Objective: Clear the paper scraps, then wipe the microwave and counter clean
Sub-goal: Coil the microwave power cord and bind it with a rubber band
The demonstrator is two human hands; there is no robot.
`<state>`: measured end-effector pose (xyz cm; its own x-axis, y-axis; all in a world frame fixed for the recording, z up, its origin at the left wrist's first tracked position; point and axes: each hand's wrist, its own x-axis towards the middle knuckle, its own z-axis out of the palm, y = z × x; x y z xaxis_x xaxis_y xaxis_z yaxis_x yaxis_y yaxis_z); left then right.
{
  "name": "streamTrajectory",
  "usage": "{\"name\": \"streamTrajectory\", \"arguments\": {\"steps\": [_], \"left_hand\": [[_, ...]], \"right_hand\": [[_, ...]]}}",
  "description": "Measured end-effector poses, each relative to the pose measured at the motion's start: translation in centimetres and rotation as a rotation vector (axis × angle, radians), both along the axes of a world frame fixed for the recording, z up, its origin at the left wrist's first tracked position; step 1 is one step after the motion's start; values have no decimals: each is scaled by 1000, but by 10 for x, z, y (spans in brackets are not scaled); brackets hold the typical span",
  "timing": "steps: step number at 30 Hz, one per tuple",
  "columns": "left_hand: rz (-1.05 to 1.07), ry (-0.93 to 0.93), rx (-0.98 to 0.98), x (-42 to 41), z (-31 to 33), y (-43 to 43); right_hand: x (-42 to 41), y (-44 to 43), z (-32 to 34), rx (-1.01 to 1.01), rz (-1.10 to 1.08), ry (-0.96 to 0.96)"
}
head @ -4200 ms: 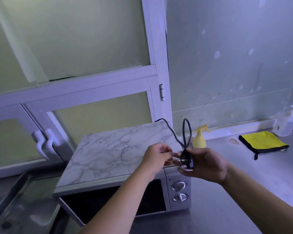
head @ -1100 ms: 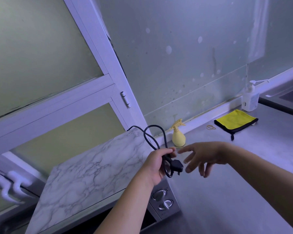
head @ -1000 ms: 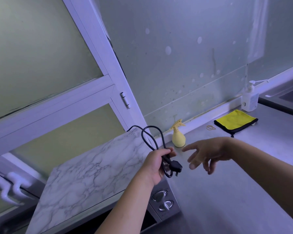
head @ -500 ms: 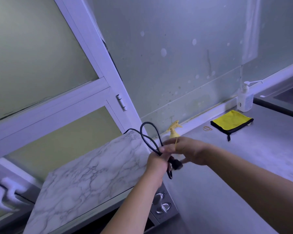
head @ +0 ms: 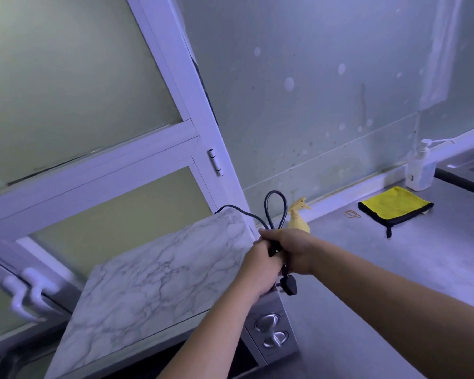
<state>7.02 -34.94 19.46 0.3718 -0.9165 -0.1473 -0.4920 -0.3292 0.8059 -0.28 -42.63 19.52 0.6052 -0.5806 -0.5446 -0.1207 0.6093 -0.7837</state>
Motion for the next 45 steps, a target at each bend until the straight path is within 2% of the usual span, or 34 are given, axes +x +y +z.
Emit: {"name": "streamTrajectory", "arguments": {"steps": [5,9,14,18,22,28,31,33,35,39,43,44,45], "left_hand": [[10,-52,-40,9,-4,13],[-12,-155,17,3,-1,11],[-53,-166,56,-6,-3,7],[-32,-63,37,-8,1,4],[27,-104,-68,-5,5,1],[-6,-148,-24,-6,7,5],[71,-205,-170,-8,9,12],[175,-366,-321,-9,7,17],[233,-520,-354,-8,7,17],[267,-574,-295,-10,13,10],[269,-677,-446,-18,12,7],[255,-650,-496,-19,11,7],[228,-542,-530,-18,11,8]], "right_hand": [[-6,-4,0,104,-51,-113],[-11,-7,1,61,19,-79],[-13,-11,4,119,24,-21],[-13,-10,2,-35,4,61],[-20,2,-7,-84,94,-32],[-15,3,-4,2,65,-89],[-13,0,1,111,12,-160],[-12,-3,3,139,-3,-211],[-11,-2,3,131,2,-234],[-6,5,4,145,-16,-305],[-6,4,6,164,-34,-371],[-6,2,8,167,-35,-378],[-7,1,10,163,-38,-364]]}}
